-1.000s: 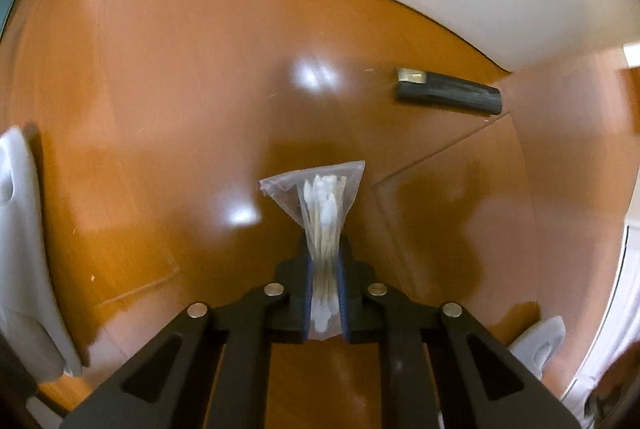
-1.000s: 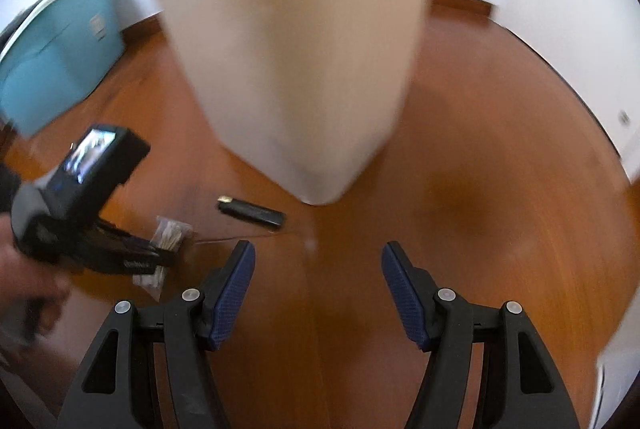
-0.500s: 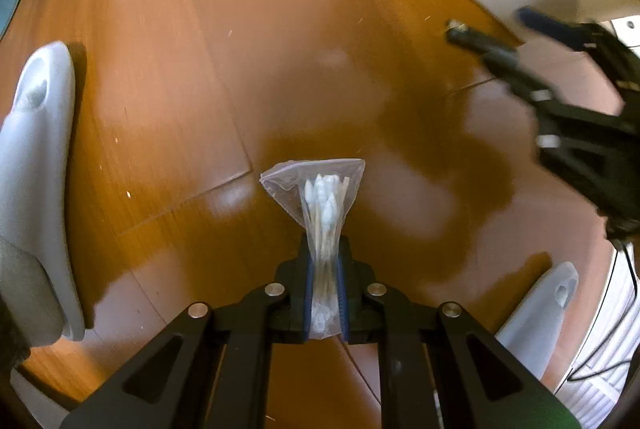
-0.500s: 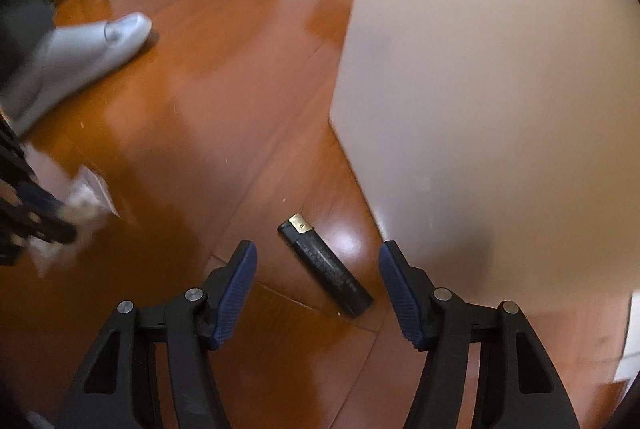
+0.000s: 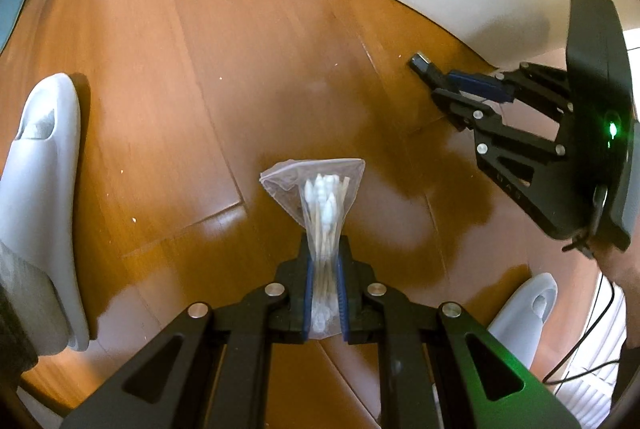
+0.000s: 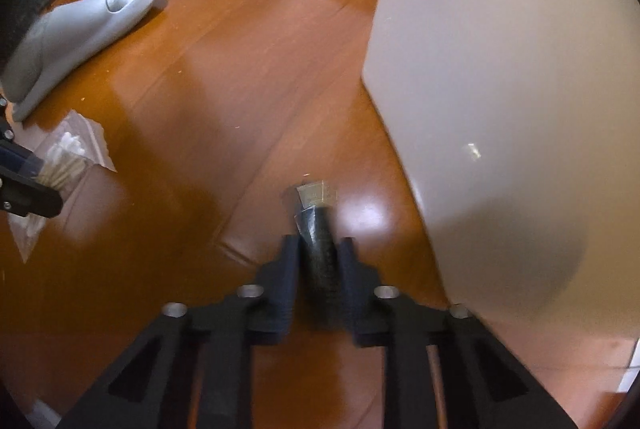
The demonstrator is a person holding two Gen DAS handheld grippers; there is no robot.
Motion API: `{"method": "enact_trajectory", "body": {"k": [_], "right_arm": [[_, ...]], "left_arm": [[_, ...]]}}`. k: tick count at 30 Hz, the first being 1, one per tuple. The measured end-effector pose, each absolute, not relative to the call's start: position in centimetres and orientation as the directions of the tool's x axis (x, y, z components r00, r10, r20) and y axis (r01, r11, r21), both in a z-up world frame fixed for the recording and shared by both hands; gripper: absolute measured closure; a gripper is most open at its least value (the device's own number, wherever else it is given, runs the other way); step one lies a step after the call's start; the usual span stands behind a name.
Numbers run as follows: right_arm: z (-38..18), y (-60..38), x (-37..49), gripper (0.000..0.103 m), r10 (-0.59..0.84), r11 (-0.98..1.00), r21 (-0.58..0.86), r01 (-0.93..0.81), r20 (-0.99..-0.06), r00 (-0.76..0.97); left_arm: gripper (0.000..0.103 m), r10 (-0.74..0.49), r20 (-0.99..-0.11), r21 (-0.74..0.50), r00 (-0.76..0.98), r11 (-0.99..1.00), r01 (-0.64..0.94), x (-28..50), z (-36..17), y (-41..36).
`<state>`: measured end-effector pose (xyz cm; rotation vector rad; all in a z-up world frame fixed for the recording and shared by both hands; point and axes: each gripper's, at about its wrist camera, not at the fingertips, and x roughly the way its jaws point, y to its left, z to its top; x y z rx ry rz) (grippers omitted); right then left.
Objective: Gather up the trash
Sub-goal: 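Grasp the cotton swab bag with the left tool while the right tool grasps the black lighter, then drop the cotton swab bag and the black lighter into the wastebasket with both tools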
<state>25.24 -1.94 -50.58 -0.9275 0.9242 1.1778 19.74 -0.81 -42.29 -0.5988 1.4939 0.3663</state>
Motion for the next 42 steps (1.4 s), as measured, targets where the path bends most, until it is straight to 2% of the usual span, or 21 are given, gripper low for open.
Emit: {"method": "enact_trajectory", "body": {"k": [4,7,10,14,17,20,23,28,30,32,33,34,35,39,42], "right_arm": [[-49.8,-3.0,23.9,0.085,0.33,0.173,-0.081,-0.982,-0.934,0.136],[-48.5,-4.3,22.7,0.085,0.371,0.223,-0.059,-0.973,-0.918,0.14],[-44.7,-6.4,21.8,0.085,0.448,0.341,-0.004,-0.94,-0.878,0.166],[-40.3,-9.3,21.2,0.085,0.521,0.464,0.048,-0.885,-0.823,0.229],[-38.2,-11.1,20.6,0.085,0.553,0.523,0.085,-0.848,-0.791,0.262],[-36.7,-12.0,20.0,0.085,0.567,0.551,0.095,-0.829,-0.772,0.288],[-36.0,-13.0,20.1,0.085,0.573,0.576,0.1,-0.811,-0.758,0.313],[-35.2,-15.0,21.2,0.085,0.576,0.615,0.12,-0.779,-0.743,0.341],[-34.7,-15.7,21.5,0.085,0.577,0.628,0.124,-0.768,-0.737,0.352],[-34.0,-16.5,21.6,0.085,0.579,0.634,0.124,-0.764,-0.73,0.363],[-33.6,-16.7,21.7,0.085,0.58,0.635,0.121,-0.763,-0.727,0.368],[-33.0,-17.3,21.9,0.085,0.58,0.637,0.114,-0.762,-0.721,0.378],[-32.4,-17.7,22.1,0.085,0.58,0.64,0.11,-0.76,-0.718,0.384],[-29.7,-18.8,22.9,0.085,0.61,0.653,0.147,-0.743,-0.683,0.402],[-25.1,-19.1,24.3,0.085,0.664,0.637,0.191,-0.746,-0.627,0.407]], "left_arm": [[0.093,-0.125,-0.988,-0.153,0.089,0.793,-0.589,19.8,-41.6,1.1],[0.093,-0.07,-0.984,-0.154,0.164,0.795,-0.587,19.9,-37.7,2.5],[0.093,-0.006,-0.96,-0.166,0.279,0.815,-0.555,20.9,-32.4,2.4],[0.093,0.036,-0.863,-0.218,0.505,0.873,-0.436,24.3,-22.9,1.6],[0.093,0.016,-0.767,-0.227,0.642,0.928,-0.295,28.3,-16.6,1.1],[0.093,-0.085,-0.818,-0.23,0.569,0.955,-0.188,34.4,-16.7,1.7],[0.093,-0.156,-0.903,-0.237,0.4,0.958,-0.163,40.9,-20.1,3.1],[0.093,-0.111,-0.973,-0.151,0.202,0.969,-0.195,45.6,-25.5,4.4],[0.092,-0.099,-0.974,-0.143,0.203,0.966,-0.216,45.3,-25.8,4.5],[0.085,-0.094,-0.971,-0.14,0.218,0.968,-0.21,44.9,-25.4,4.4],[0.069,-0.092,-0.968,-0.142,0.232,0.967,-0.211,44.5,-25.1,4.4],[0.036,-0.095,-0.966,-0.147,0.241,0.967,-0.208,44.8,-24.7,4.1],[0.015,-0.101,-0.963,-0.157,0.251,0.965,-0.212,44.5,-24.4,4.2],[0.015,-0.125,-0.935,-0.21,0.331,0.949,-0.237,41.0,-22.1,5.5],[0.015,-0.101,-0.931,-0.217,0.352,0.927,-0.307,38.9,-18.7,8.0]]}}
